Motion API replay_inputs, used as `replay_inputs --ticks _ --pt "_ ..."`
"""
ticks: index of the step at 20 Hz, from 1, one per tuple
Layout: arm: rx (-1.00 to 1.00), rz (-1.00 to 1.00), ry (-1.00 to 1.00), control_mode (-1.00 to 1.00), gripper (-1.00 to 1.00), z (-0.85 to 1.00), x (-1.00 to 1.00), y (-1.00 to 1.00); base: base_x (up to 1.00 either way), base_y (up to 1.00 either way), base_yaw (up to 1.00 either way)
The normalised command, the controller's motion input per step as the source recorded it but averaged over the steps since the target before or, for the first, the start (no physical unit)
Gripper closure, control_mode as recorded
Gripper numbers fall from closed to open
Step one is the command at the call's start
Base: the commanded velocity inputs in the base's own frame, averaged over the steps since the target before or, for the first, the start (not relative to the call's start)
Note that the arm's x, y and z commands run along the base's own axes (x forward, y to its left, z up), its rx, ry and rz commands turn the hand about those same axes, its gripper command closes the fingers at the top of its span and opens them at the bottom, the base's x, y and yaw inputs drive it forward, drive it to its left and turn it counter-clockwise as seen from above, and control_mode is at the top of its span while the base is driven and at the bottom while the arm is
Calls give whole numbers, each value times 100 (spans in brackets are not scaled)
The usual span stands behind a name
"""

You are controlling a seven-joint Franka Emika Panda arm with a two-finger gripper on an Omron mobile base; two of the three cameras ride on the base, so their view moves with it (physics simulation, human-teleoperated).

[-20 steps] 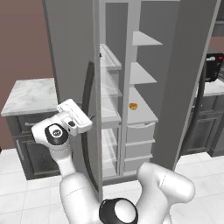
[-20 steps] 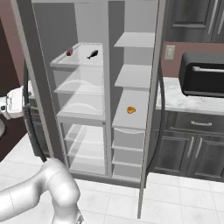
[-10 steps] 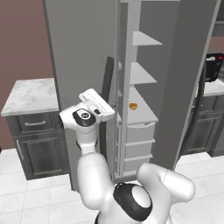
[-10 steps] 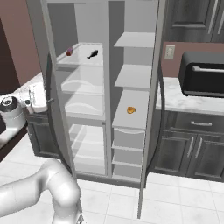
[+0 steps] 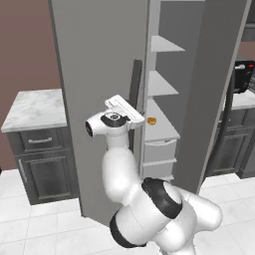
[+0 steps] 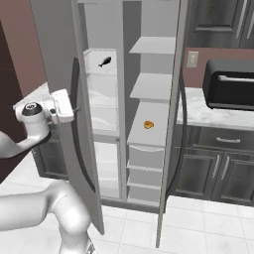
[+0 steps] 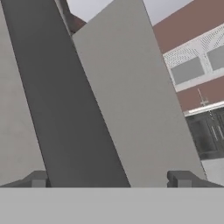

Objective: Pick up the frozen fish from the freezer, place it on any shelf in the fridge, and close the fridge and freezer doors when done.

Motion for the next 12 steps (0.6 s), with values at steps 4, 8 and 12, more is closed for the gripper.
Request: replay_inputs --ticks 4,8,12 --pt "0 4 0 -100 -100 0 43 -49 0 0 0" --pt "0 2 0 -100 -100 0 59 -41 0 0 0" --pt "0 0 3 -100 -100 0 64 -36 0 0 0"
